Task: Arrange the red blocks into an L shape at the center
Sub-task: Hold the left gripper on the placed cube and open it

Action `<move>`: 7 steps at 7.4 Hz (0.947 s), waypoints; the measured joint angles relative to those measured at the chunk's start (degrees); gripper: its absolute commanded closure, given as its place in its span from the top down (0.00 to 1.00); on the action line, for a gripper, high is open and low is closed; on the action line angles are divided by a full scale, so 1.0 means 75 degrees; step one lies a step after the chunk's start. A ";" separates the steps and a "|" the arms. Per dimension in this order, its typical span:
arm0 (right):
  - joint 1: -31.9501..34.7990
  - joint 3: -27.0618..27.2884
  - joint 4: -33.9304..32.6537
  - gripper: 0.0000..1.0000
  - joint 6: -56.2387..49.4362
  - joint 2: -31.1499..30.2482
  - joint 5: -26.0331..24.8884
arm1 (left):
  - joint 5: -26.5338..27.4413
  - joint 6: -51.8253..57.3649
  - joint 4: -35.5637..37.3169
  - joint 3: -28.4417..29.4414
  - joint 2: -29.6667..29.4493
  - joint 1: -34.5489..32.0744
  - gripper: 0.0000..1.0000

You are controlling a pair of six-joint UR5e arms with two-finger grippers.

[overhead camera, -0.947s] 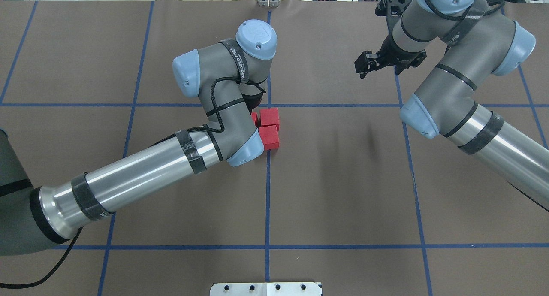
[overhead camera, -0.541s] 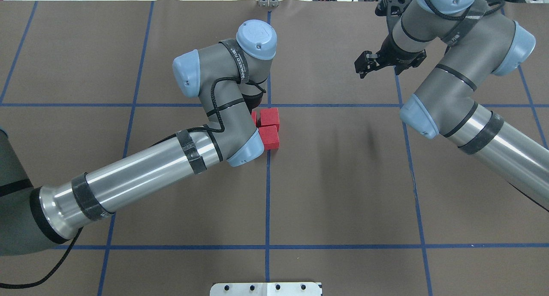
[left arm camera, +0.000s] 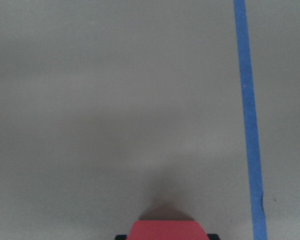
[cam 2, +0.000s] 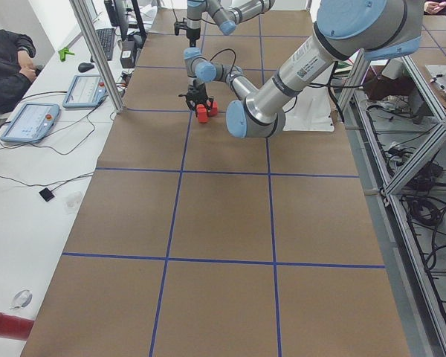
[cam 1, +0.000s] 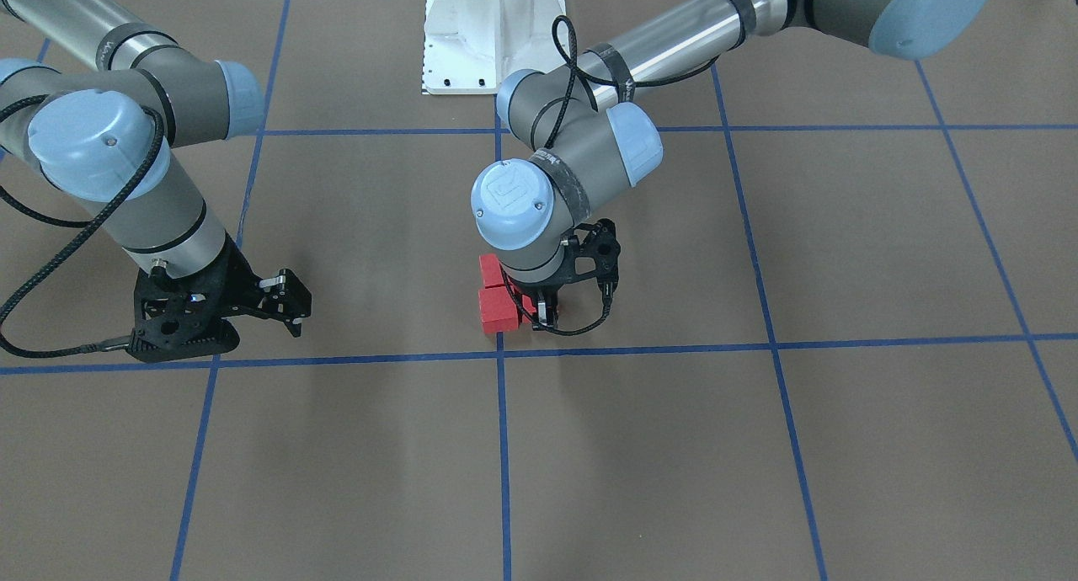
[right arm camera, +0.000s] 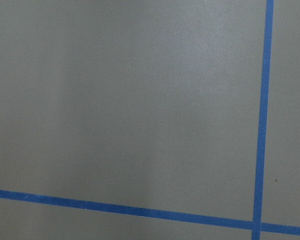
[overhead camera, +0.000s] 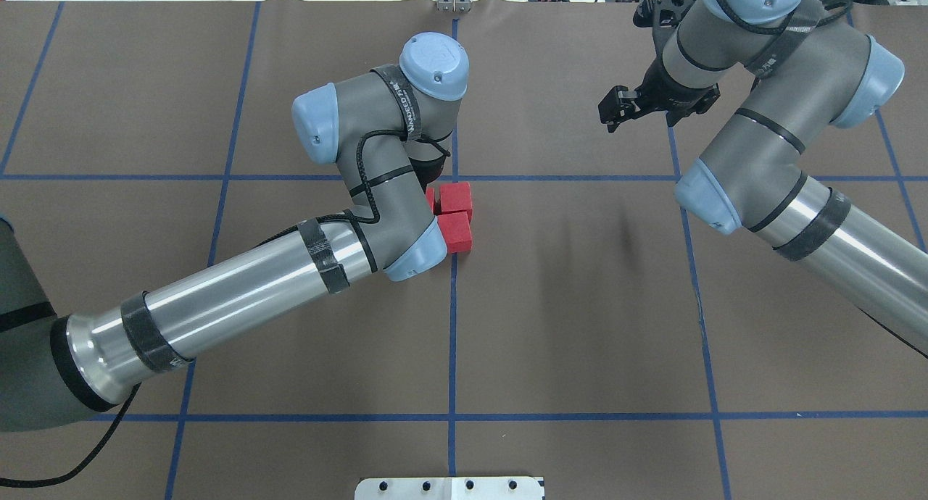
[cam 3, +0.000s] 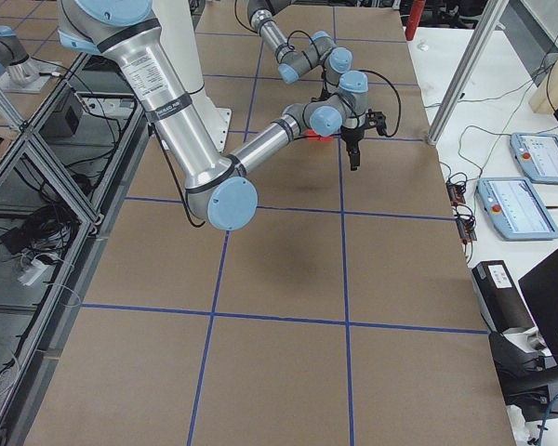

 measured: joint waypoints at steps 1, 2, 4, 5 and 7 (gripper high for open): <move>0.0000 0.0000 0.0000 0.99 0.0004 -0.0003 0.0000 | 0.0000 -0.0001 -0.0002 -0.0004 -0.0002 -0.0004 0.51; -0.0001 0.0000 -0.0002 0.99 0.0006 -0.0004 0.0000 | 0.0000 -0.0001 -0.0007 -0.0006 -0.0004 -0.0004 0.56; 0.0000 0.0000 -0.0008 0.99 0.0002 -0.0003 -0.0007 | 0.0000 -0.0001 -0.0014 -0.0007 -0.0004 -0.0002 0.56; 0.0000 0.0000 -0.0004 0.99 0.0004 -0.0001 -0.0010 | 0.0000 -0.0001 -0.0019 -0.0007 -0.0005 0.0000 0.58; 0.0000 0.0002 -0.0008 0.99 0.0007 -0.0003 -0.0007 | -0.0008 -0.0004 -0.0033 -0.0007 -0.0005 0.0003 0.59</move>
